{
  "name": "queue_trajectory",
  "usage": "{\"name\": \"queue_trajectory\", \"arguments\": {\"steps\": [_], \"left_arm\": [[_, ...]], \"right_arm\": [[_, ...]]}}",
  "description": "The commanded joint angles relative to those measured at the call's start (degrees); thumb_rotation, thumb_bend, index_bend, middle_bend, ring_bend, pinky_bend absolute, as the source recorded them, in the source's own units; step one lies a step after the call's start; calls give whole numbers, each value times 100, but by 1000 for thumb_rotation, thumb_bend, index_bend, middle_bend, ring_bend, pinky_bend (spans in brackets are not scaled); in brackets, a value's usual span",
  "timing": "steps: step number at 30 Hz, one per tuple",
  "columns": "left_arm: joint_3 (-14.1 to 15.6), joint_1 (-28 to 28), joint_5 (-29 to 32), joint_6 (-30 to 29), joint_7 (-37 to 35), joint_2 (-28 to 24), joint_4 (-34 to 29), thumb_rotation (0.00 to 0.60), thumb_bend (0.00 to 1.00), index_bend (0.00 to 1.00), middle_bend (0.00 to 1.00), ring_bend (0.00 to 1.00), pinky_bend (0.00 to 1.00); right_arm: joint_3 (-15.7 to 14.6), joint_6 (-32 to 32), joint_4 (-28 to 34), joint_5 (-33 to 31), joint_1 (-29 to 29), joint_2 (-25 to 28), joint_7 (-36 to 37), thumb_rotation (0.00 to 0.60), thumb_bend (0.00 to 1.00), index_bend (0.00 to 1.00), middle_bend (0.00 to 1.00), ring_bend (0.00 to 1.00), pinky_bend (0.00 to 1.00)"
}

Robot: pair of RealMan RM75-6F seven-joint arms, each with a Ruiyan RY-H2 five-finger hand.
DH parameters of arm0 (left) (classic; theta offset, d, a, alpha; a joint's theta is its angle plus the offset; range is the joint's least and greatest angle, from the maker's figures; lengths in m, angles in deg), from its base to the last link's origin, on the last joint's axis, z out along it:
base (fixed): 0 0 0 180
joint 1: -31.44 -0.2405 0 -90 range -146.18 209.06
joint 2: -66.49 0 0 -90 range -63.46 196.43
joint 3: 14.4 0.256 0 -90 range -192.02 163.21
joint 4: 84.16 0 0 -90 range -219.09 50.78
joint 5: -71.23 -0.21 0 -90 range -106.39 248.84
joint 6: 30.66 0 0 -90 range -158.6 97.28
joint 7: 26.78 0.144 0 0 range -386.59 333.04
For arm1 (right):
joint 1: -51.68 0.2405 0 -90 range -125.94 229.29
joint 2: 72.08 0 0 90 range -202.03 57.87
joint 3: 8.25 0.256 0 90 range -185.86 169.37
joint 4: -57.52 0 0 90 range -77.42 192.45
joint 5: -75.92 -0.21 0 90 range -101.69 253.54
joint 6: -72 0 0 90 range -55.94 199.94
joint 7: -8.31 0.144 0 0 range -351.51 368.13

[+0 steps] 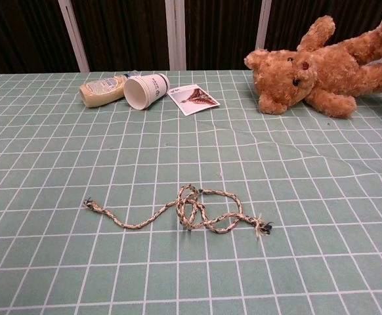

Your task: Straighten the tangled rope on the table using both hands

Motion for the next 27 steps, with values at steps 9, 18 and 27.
{"name": "queue_trajectory", "arguments": {"steps": [9, 18, 27], "left_arm": [[-1, -6, 4, -9, -1, -13, -13, 600, 46, 6, 0, 0, 0], [-40, -16, 37, -50, -45, -13, 3, 600, 46, 6, 0, 0, 0], [-65, 5, 47, -39, -29, 19, 44, 600, 46, 6, 0, 0, 0]], "right_arm": [[14, 49, 33, 14, -13, -7, 6, 600, 376, 0, 0, 0, 0], [-56, -60, 247, 265, 86, 6, 212, 600, 376, 0, 0, 0, 0], [-46, -994, 730, 463, 694, 33, 984, 600, 375, 113, 0, 0, 0]]}}
